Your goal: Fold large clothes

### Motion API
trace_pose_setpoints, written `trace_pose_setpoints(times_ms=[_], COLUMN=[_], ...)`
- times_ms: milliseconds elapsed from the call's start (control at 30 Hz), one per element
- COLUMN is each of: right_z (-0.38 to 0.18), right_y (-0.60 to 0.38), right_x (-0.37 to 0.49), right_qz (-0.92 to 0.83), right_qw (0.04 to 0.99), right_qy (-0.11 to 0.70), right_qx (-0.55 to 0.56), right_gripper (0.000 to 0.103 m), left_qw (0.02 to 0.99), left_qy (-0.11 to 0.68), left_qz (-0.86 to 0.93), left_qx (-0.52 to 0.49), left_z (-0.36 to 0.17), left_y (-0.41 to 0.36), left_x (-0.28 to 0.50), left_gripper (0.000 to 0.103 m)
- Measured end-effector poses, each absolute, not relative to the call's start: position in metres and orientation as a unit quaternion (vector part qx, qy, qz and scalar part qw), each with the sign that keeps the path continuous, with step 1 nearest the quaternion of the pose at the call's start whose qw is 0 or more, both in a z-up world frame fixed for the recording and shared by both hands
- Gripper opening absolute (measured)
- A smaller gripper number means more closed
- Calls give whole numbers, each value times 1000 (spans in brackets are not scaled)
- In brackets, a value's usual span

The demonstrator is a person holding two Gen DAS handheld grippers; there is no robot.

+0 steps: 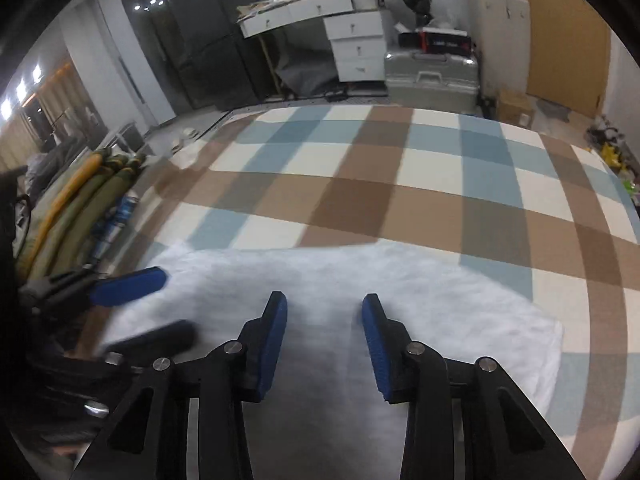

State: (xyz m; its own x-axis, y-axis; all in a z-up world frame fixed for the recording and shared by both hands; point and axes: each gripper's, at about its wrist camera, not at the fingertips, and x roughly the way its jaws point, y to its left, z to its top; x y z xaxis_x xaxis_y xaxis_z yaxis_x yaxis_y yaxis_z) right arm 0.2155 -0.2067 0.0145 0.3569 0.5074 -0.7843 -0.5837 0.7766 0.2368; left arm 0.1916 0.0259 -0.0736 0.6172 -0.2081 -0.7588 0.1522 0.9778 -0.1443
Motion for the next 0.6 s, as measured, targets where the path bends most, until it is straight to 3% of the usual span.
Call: trace_pose_setpoints(times_ms=[167, 400, 600], right_z=[18, 62, 32], right_y=[-226, -243, -237], right_x=[213, 168, 164], right_qz=[254, 323, 328], right_qw=[851, 852, 830], right_qy=[451, 407, 445], right_qx=[-91, -57, -65], right_gripper=[36, 38, 37], left_qw=[896, 899, 919], left_qy=[428, 422, 382], left_qz=[-109, -109, -68], left_qx=[-46, -48, -65], left_z=[-74, -73, -48], left_y=[28, 29, 46], left_x=[193, 190, 157], left_gripper=[47, 47, 47])
